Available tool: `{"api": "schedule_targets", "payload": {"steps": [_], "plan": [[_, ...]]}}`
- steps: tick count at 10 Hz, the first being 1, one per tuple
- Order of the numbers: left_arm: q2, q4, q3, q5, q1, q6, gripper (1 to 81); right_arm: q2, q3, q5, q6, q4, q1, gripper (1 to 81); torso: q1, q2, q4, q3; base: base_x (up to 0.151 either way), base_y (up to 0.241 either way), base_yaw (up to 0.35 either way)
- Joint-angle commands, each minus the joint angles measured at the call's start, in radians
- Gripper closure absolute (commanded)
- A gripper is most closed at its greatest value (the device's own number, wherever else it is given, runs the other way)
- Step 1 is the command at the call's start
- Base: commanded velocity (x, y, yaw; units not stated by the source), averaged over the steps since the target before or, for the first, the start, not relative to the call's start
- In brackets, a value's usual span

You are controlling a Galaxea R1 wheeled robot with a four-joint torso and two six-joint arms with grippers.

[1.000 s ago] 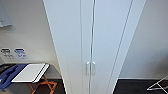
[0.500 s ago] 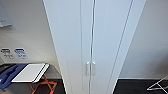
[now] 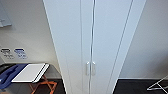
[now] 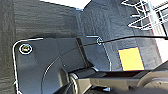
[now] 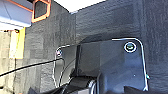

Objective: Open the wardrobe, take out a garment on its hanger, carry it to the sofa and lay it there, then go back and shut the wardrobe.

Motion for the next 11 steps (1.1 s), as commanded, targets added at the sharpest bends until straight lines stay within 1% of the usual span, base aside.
{"api": "schedule_targets", "payload": {"steps": [1, 3, 6, 8, 9, 11], "plan": [[-0.157, -0.022, 0.188, 0.047, -0.133, -0.007, 1.0, -0.098, 0.099, -0.059, 0.014, 0.018, 0.119, 1.0, 0.000, 0.000, 0.000, 0.000, 0.000, 0.000, 0.000], [-0.227, -0.041, 0.280, 0.048, -0.200, -0.007, 1.0, -0.155, 0.192, -0.058, 0.014, 0.018, 0.180, 1.0, 0.000, 0.000, 0.000, 0.000, 0.000, 0.000, 0.000], [-0.308, -0.025, 0.392, 0.050, -0.291, -0.005, 1.0, -0.216, 0.313, -0.050, 0.013, 0.017, 0.278, 1.0, 0.001, 0.000, 0.000, -0.001, 0.000, 0.000, 0.000], [-0.354, 0.004, 0.464, 0.051, -0.354, -0.003, 1.0, -0.244, 0.360, -0.045, 0.013, 0.015, 0.341, 1.0, 0.001, 0.000, 0.000, -0.001, 0.000, 0.000, 0.000], [-0.378, 0.036, 0.499, 0.059, -0.389, -0.003, 1.0, -0.264, 0.389, -0.045, 0.013, 0.017, 0.385, 1.0, 0.001, 0.001, 0.000, -0.002, 0.000, 0.000, 0.000], [-0.406, 0.053, 0.544, 0.145, -0.482, -0.003, 1.0, -0.291, 0.428, -0.056, 0.014, 0.020, 0.484, 1.0, 0.001, 0.001, 0.000, -0.002, 0.000, 0.000, 0.000]]}}
